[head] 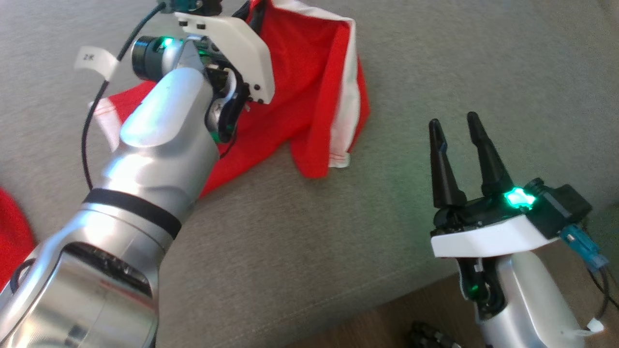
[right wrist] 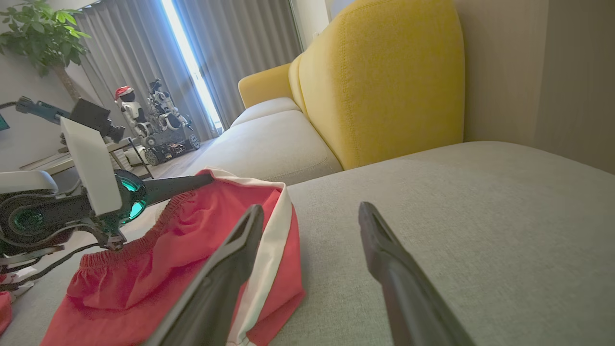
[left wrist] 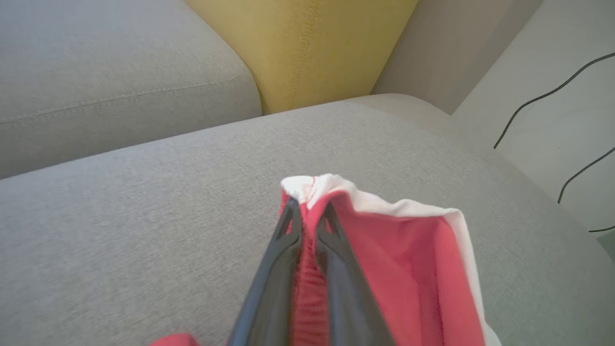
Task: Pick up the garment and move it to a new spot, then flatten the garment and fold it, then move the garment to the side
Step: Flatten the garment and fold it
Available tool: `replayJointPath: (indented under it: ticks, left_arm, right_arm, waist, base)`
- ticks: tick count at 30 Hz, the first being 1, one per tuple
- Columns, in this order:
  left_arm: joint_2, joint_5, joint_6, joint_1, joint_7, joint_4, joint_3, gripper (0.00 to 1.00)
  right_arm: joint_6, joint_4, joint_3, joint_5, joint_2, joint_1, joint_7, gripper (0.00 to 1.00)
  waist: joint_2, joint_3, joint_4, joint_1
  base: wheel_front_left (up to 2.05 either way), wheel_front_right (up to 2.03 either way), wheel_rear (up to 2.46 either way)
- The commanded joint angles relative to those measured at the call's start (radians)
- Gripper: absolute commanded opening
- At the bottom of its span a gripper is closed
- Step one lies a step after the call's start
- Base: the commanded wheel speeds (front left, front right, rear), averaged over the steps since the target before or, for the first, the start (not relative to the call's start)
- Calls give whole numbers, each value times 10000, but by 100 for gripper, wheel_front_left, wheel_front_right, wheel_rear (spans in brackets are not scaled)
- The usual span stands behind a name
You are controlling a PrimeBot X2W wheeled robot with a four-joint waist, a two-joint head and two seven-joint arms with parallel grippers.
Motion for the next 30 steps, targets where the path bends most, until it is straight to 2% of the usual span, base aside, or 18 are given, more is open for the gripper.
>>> replayJointPath:
  ticks: [1, 9, 18, 30]
  left_arm:
    - [193, -92, -10, -484, -291, -413, 11, 0]
    - [242, -109, -31, 26, -920, -860, -246, 0]
    - [881, -171, 117, 889, -1183, -1754, -243, 0]
    - [1640, -313, 697, 1994, -883, -3588, -259, 0]
  right_arm:
    - [39, -265, 29, -167, -43, -222, -109, 100]
    - [39, -112, -430, -675, -43, -242, -109, 100]
    - [39, 307, -449, -985, -43, -67, -109, 100]
    - [39, 2425, -27, -1376, -43, 7, -82, 100]
  waist:
    - [-1, -249, 460, 0]
    - [-1, -649, 1400, 0]
    - [-1, -1094, 2100, 0]
    - [-1, -1435, 2504, 0]
  base:
    - [0, 0, 0]
    - [0, 0, 0]
    - [0, 0, 0]
    - [0, 0, 0]
